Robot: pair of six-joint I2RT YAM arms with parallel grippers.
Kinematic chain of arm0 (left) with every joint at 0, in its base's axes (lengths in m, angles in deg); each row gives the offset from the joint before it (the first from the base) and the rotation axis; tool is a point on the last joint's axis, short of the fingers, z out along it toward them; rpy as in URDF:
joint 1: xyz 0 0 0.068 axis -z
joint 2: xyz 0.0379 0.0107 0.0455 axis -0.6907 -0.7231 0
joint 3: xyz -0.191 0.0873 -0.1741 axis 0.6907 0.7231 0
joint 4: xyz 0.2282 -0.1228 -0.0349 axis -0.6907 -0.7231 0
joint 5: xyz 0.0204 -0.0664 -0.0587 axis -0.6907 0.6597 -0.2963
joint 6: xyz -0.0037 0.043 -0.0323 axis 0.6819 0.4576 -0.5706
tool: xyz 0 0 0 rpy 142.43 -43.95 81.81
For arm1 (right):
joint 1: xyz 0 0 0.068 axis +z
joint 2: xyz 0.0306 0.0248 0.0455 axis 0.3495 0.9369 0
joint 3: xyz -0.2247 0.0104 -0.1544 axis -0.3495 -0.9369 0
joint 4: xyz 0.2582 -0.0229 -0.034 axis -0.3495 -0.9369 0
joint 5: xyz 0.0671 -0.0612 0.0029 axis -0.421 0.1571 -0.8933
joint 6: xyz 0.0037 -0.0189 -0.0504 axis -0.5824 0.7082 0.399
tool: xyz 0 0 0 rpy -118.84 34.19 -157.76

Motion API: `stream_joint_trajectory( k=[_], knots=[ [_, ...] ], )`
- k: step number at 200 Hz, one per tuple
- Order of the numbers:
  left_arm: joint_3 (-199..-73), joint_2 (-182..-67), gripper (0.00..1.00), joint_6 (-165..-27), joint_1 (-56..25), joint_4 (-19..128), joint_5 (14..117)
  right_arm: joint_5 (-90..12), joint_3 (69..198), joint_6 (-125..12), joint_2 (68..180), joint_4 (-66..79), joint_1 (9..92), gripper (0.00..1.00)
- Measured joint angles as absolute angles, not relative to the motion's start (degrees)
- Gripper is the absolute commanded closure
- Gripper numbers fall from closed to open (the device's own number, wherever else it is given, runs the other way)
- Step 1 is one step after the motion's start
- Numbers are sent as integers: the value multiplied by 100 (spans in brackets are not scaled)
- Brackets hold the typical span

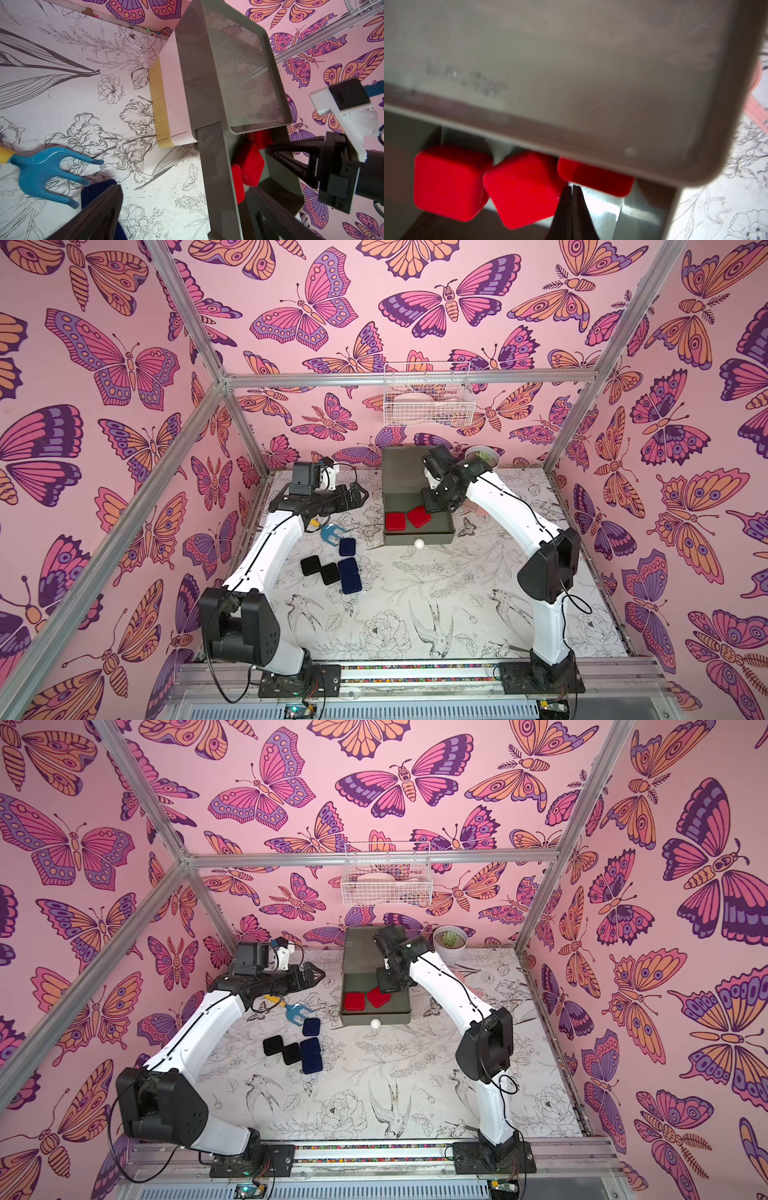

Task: Place the brooch boxes into the drawer by color
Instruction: Adjust the brooch box in the drawer.

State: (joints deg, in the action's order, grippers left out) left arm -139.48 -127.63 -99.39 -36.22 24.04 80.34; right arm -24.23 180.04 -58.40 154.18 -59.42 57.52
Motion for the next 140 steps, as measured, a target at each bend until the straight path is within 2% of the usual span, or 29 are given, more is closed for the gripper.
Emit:
stream_joint_trajectory(
  k=[46, 63, 86, 101, 140],
  knots=[
    [-13945, -12763, 0, -9939, -3627, 2402, 8032, -2613, 18286, -5772, 15508, -5903, 5686, 90],
    [-13945, -12763, 0, -9939, -3627, 2402, 8032, -2818, 18273, -5750, 15491, -5883, 5708, 81],
    [-13943, -12763, 0, -9939, -3627, 2402, 8032, -3057, 17908, -5525, 15209, -5695, 5835, 59],
    [-13943, -12763, 0, -9939, -3627, 2402, 8032, -3135, 17434, -5403, 14785, -5564, 6071, 50],
    [-13943, -12763, 0, -9939, -3635, 2402, 8034, -3642, 16113, -5543, 13434, -5074, 6676, 42]
  ],
)
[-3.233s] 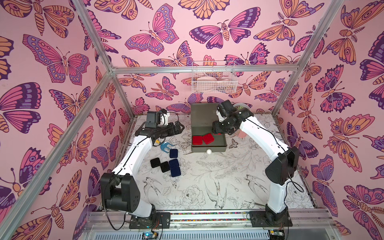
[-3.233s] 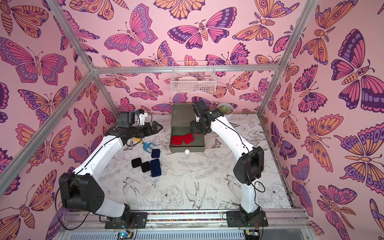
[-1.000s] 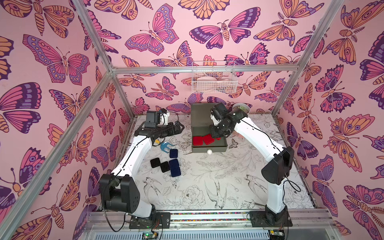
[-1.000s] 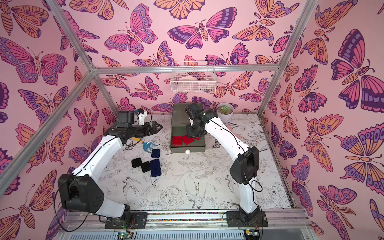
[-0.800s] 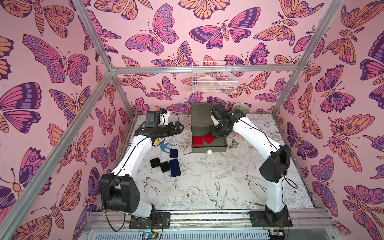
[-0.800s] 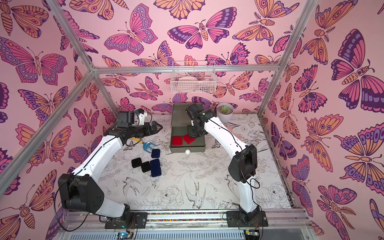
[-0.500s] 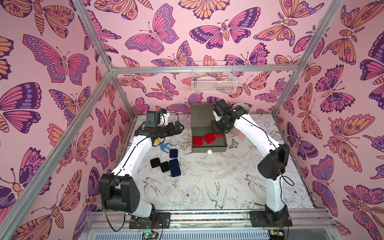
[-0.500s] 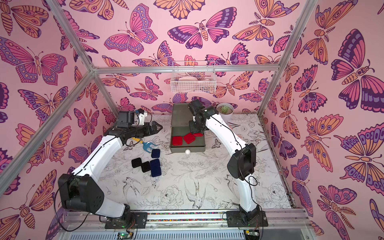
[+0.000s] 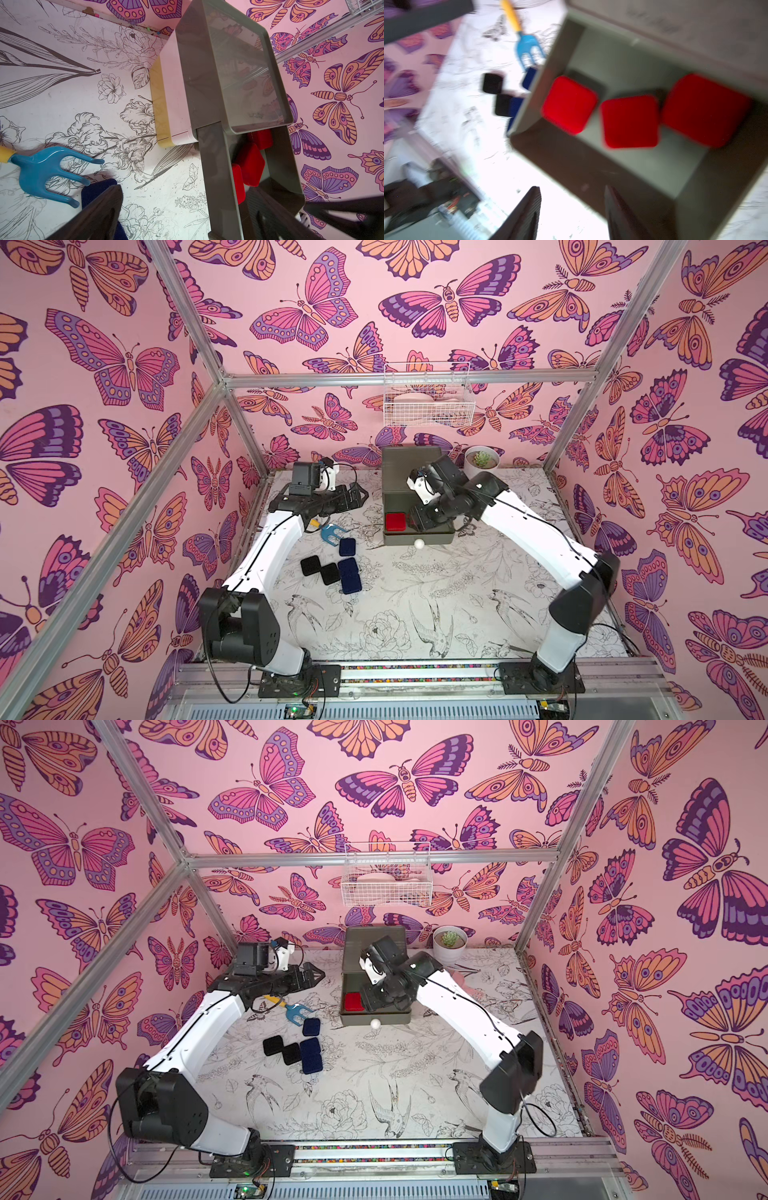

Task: Place the brooch boxes into the drawer by color
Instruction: Adjust the brooch box in the drawer, then close the drawer in the storage box.

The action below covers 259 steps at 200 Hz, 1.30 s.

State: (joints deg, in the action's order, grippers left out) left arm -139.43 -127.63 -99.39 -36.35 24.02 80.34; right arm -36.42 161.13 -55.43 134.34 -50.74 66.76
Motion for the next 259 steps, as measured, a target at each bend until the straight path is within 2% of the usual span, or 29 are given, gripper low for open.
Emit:
stream_joint_trajectory(
  k=[29, 61, 107, 137, 173, 197, 217, 259],
  knots=[
    [-13913, -12763, 0, -9939, -3666, 2399, 8034, -3909, 15077, -6043, 12662, -4720, 6851, 41],
    [-13889, -12763, 0, -9939, -3666, 2399, 8034, -3736, 14262, -6550, 12516, -4605, 6899, 40],
    [-13889, -12763, 0, -9942, -3666, 2399, 8034, -3148, 14511, -6771, 13032, -4511, 6897, 43],
    [-13856, -12728, 0, -9942, -3666, 2402, 8032, -3059, 14852, -6823, 13523, -4589, 6917, 49],
    [-13784, -12684, 0, -9939, -3688, 2399, 8032, -2888, 14865, -6917, 13615, -4650, 6934, 65],
    [-13771, -12684, 0, -9939, -3708, 2397, 8032, -2696, 14953, -6911, 13676, -4524, 6932, 69],
    [-13771, -12684, 0, -9939, -3727, 2399, 8032, -2523, 15027, -6902, 13762, -4358, 6928, 69],
    [-13771, -12684, 0, -9935, -3729, 2384, 8032, -2397, 15285, -6854, 14050, -4167, 6818, 60]
  ],
)
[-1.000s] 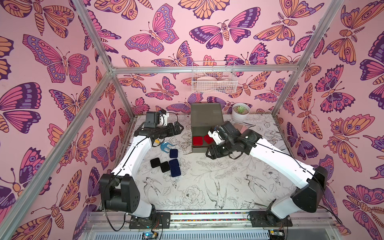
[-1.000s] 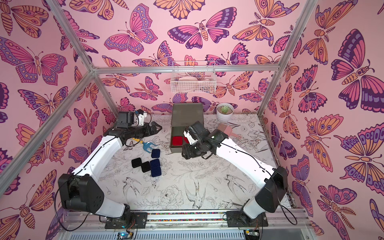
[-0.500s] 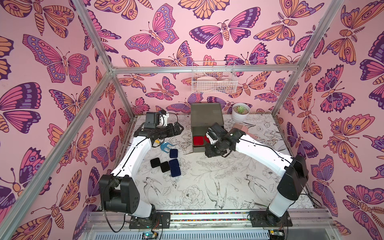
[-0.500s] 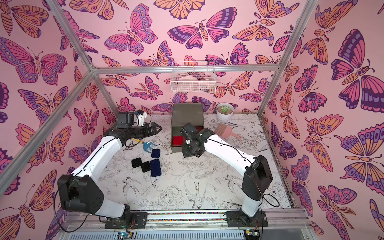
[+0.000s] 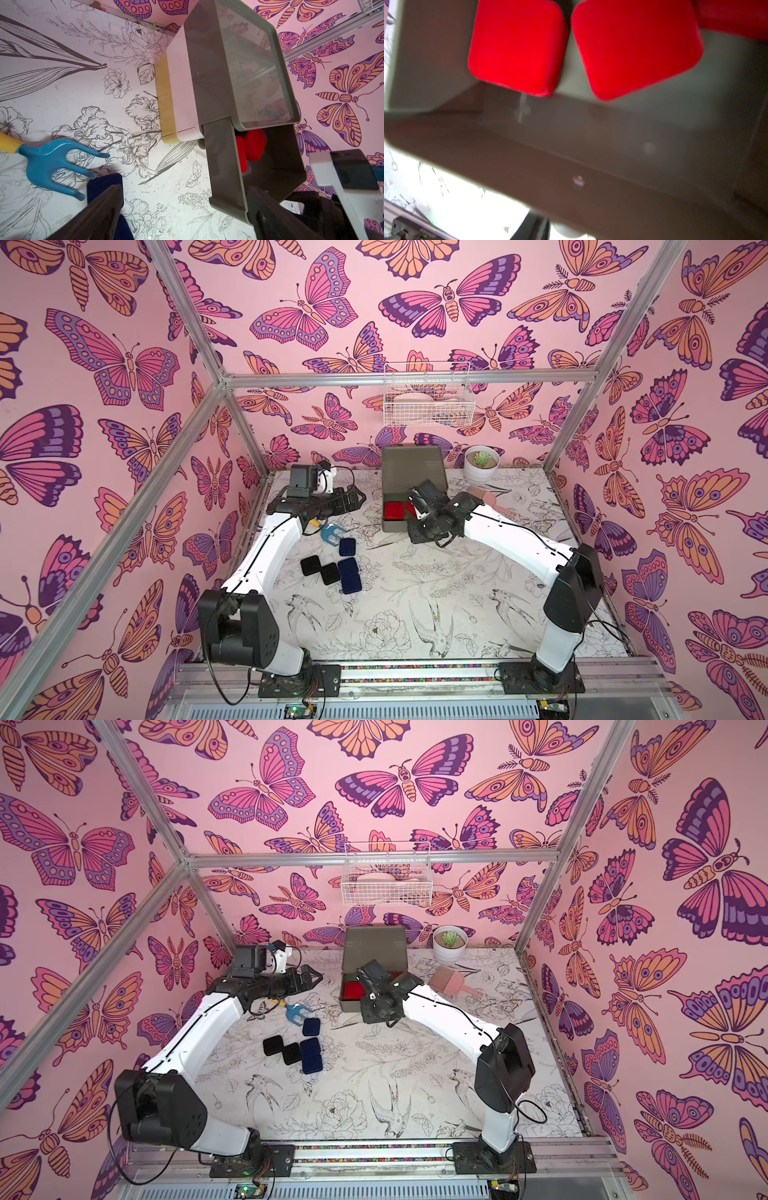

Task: Place the brooch boxes into the drawer by color
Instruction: Close the drawer in the storage box.

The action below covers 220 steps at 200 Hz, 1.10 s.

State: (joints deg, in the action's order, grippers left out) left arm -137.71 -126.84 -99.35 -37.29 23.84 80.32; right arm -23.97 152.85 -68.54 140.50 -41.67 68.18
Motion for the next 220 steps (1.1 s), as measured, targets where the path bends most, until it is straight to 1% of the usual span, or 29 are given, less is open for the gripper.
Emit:
stream_joint_trajectory(
  k=[14, 30, 44, 73, 108, 123, 138, 144, 154, 172, 177, 196, 220],
  knots=[
    [-13771, -12684, 0, -9922, -3729, 2358, 8032, -2392, 15337, -6802, 14127, -4032, 6729, 56],
    [-13771, -12682, 0, -9922, -3729, 2338, 8034, -2397, 15370, -6760, 14227, -3885, 6617, 47],
    [-13771, -12682, 0, -9922, -3732, 2314, 8034, -2401, 15445, -6716, 14334, -3818, 6552, 44],
    [-13771, -12682, 0, -9922, -3729, 2268, 8036, -2456, 15639, -6605, 14479, -3756, 6508, 40],
    [-13771, -12682, 0, -9924, -3729, 2268, 8036, -2733, 15611, -6570, 14365, -3662, 6508, 39],
    [-13771, -12682, 0, -9924, -3729, 2270, 8039, -2818, 15407, -6572, 14160, -3606, 6501, 45],
    [-13773, -12682, 0, -9924, -3729, 2268, 8047, -2908, 15088, -6583, 13816, -3568, 6488, 63],
    [-13773, -12682, 0, -9924, -3729, 2268, 8052, -2945, 14953, -6590, 13652, -3562, 6480, 67],
    [-13773, -12682, 0, -9924, -3729, 2268, 8054, -3037, 14750, -6611, 13401, -3525, 6453, 78],
    [-13773, -12682, 0, -9924, -3729, 2268, 8056, -3166, 14398, -6668, 12977, -3411, 6311, 94],
    [-13773, -12682, 0, -9924, -3729, 2268, 8056, -3186, 14319, -6670, 12890, -3378, 6250, 100],
    [-13773, -12682, 0, -9924, -3729, 2268, 8056, -3240, 14100, -6791, 12713, -3245, 5990, 100],
    [-13775, -12682, 0, -9924, -3729, 2268, 8060, -3256, 14015, -6815, 12767, -3068, 5774, 100]
  ],
)
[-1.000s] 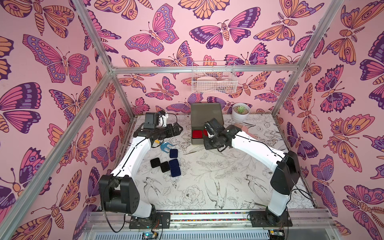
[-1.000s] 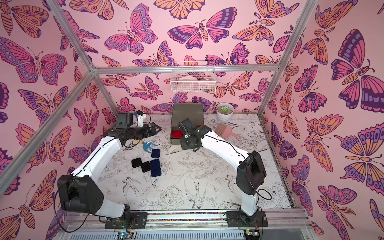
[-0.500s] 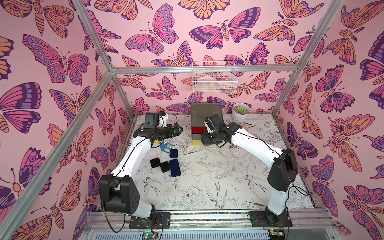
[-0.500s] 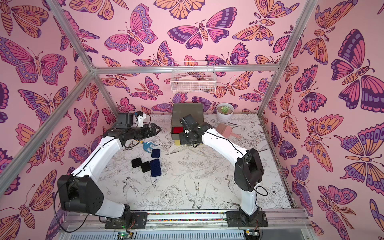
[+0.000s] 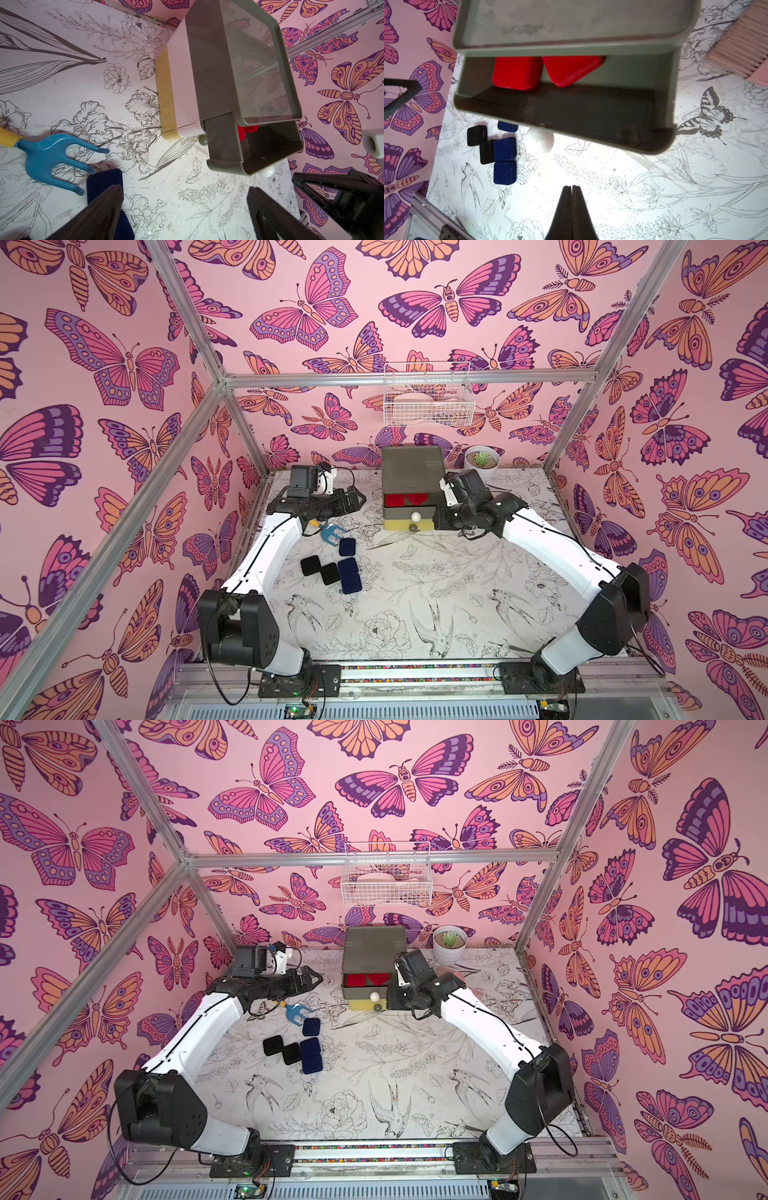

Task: Place the brooch boxes into the drawer by color
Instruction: Close the drawer in the storage box.

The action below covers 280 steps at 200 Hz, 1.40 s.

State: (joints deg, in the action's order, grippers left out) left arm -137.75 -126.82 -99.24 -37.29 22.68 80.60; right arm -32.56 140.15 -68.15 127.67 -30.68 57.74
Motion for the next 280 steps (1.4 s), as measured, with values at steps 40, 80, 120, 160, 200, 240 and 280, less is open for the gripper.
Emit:
stream_joint_trajectory(
  k=[40, 80, 120, 160, 200, 240, 280],
  knots=[
    [-13884, -12682, 0, -9926, -3732, 2246, 8074, -3264, 14275, -6708, 13169, -3037, 5756, 100],
    [-13891, -12671, 0, -9926, -3732, 2240, 8074, -3256, 14472, -6622, 13499, -2906, 5756, 100],
    [-13983, -12671, 0, -9926, -3736, 2200, 8076, -3177, 14798, -6587, 13871, -2817, 5756, 100],
    [-14074, -12671, 0, -9924, -3736, 2205, 8076, -3030, 15134, -6511, 14177, -2622, 5756, 100],
    [-14033, -12667, 0, -9924, -3740, 2205, 8074, -2895, 15294, -6465, 14404, -2452, 5728, 100],
    [-14000, -12665, 0, -9922, -3740, 2200, 8074, -2904, 15445, -6461, 14669, -2578, 5736, 100],
    [-13998, -12665, 0, -9922, -3740, 2200, 8071, -2941, 15565, -6417, 14837, -2653, 5747, 100]
  ],
)
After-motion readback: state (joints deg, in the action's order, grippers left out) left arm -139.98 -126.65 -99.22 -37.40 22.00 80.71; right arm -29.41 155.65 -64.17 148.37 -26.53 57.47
